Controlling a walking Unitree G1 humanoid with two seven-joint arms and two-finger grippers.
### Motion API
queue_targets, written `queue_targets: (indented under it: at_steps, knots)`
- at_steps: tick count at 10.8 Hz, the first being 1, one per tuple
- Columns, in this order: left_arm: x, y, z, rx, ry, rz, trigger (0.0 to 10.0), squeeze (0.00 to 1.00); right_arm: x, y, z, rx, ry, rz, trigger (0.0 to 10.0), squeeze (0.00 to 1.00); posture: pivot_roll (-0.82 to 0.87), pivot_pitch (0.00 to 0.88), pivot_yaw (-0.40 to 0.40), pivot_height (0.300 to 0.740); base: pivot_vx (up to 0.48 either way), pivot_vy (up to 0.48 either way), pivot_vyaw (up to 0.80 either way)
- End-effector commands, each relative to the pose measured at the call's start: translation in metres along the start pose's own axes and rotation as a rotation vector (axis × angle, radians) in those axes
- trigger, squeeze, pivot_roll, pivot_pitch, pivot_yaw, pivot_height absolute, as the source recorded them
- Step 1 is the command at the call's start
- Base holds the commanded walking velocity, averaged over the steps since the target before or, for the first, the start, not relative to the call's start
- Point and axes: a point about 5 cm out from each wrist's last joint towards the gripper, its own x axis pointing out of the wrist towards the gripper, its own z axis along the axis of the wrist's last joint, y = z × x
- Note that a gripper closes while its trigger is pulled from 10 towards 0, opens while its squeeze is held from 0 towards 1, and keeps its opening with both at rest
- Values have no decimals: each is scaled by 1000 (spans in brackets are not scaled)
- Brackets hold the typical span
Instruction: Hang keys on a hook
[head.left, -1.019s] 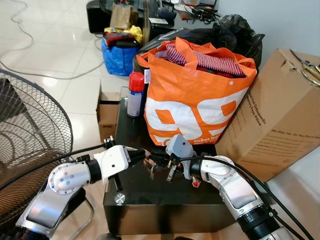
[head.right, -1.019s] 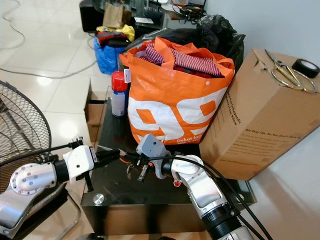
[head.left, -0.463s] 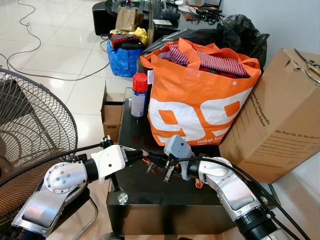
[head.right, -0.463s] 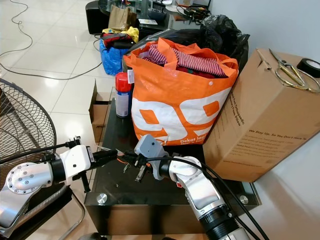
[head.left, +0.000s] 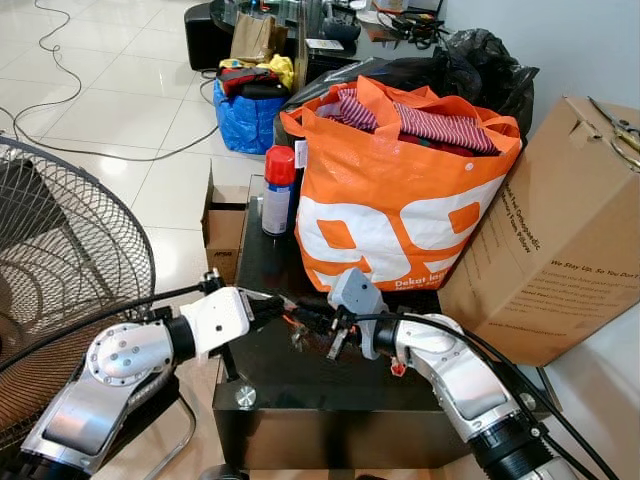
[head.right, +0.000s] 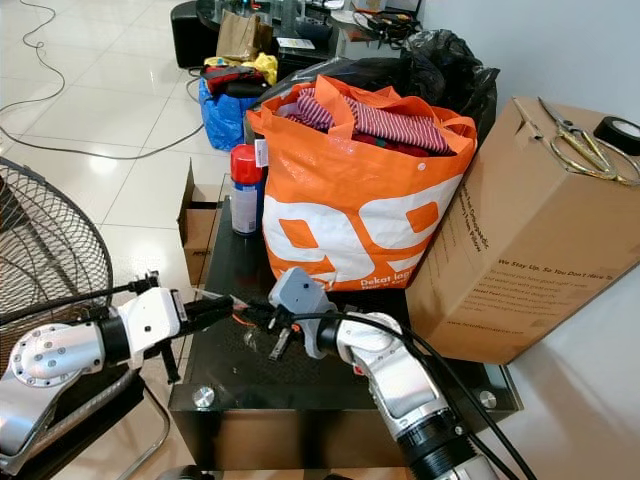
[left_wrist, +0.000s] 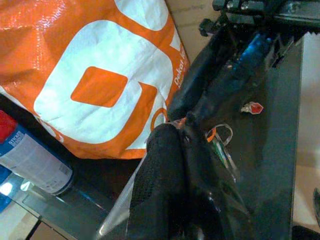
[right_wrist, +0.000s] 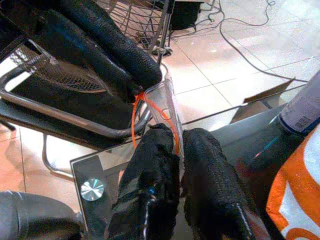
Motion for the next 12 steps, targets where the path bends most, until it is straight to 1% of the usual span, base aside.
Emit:
queue_targets:
  at_steps: [1,3,5,6,7,8,9,10,11,12]
  knots:
    - [2,6,2,25,-1,22,0,0,-8,-10,-1,-5,17,-43,10000,1000,76,0,-104,732,0,0,0]
    - [4,13,2,39,6,41,0,0,-15,-15,-2,-20,28,-52,10000,1000,68,0,-100,732,0,0,0]
    - [6,19,-1,52,20,47,0,0,-28,-21,-1,-30,37,-45,10000,1000,58,0,-93,732,0,0,0]
    - [8,25,-3,53,33,44,0,0,-43,-25,-1,-29,46,-34,10000,1000,49,0,-89,732,0,0,0]
    - [9,27,-4,40,45,12,0,0,-55,-30,0,-11,48,-53,10000,1000,42,0,-86,732,0,0,0]
    - [10,29,-4,11,42,-6,0,0,-65,-36,0,1,44,-105,10000,1000,35,0,-84,732,0,0,0]
    - [9,37,-1,-64,7,19,0,0,-79,-45,0,16,29,-202,10000,1000,27,0,-81,732,0,0,0]
    - [8,41,0,-107,-8,32,0,0,-85,-47,1,25,21,-250,10000,1000,24,0,-80,732,0,0,0]
    - [1,46,2,-210,-42,33,0,0,-95,-50,-1,18,16,-372,10000,1000,8,0,-73,732,0,0,0]
    - [-1,46,2,-244,-55,27,0,0,-99,-50,-2,16,13,-409,10000,1000,5,0,-72,732,0,0,0]
